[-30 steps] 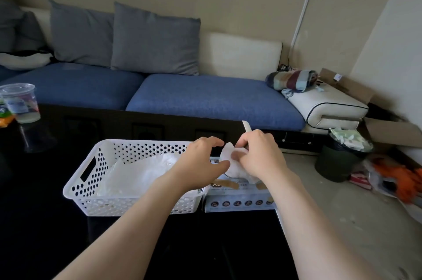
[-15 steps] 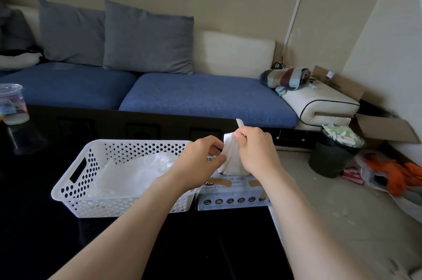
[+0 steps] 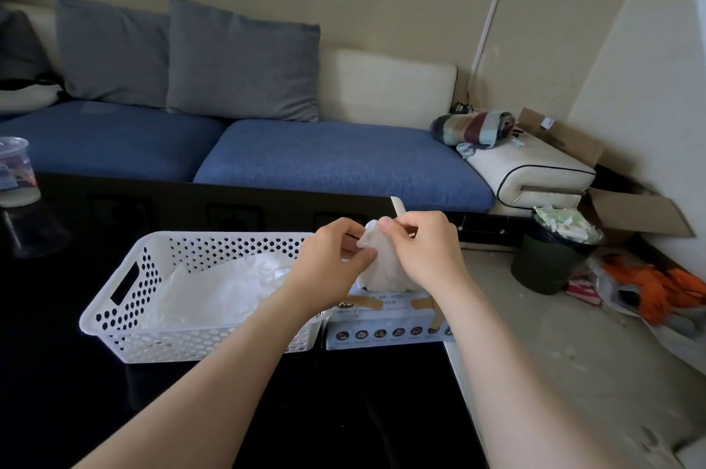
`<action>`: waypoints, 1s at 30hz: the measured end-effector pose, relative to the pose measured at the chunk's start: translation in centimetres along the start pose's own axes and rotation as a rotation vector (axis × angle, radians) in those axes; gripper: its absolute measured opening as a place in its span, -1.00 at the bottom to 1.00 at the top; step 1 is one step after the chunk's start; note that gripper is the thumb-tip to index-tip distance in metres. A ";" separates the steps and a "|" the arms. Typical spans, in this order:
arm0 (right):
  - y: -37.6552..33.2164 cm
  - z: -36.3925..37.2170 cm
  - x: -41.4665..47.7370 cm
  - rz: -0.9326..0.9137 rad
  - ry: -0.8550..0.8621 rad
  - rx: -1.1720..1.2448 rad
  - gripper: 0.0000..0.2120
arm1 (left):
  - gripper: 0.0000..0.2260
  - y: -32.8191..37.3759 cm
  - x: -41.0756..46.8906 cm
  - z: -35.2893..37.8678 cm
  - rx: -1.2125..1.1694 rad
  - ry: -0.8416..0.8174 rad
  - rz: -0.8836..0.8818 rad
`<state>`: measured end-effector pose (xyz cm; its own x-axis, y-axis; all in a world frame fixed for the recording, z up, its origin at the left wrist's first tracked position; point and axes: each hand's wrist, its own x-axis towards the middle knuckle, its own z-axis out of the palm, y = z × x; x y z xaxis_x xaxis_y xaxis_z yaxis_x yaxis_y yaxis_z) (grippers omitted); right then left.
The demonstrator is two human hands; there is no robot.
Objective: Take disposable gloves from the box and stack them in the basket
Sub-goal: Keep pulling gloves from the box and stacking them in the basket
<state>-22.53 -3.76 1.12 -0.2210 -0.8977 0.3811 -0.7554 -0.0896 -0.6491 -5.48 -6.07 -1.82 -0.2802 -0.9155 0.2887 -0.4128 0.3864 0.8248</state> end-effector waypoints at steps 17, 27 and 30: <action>0.0 0.1 0.1 -0.081 0.197 0.129 -0.50 | -0.67 0.4 -0.1 0.3 0.047 -0.031 0.018; -0.7 -0.8 0.7 0.085 0.629 0.321 -0.61 | -0.76 0.3 -0.6 0.5 0.424 -0.187 0.201; -1.3 -1.2 0.8 0.082 0.708 0.356 -0.64 | -0.74 0.2 -0.8 0.9 0.602 -0.242 0.243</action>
<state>-22.46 -3.83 3.02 -0.6971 -0.4305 0.5734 -0.5038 -0.2751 -0.8189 -6.16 -5.16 -2.34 -0.5823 -0.7714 0.2567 -0.7033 0.6364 0.3169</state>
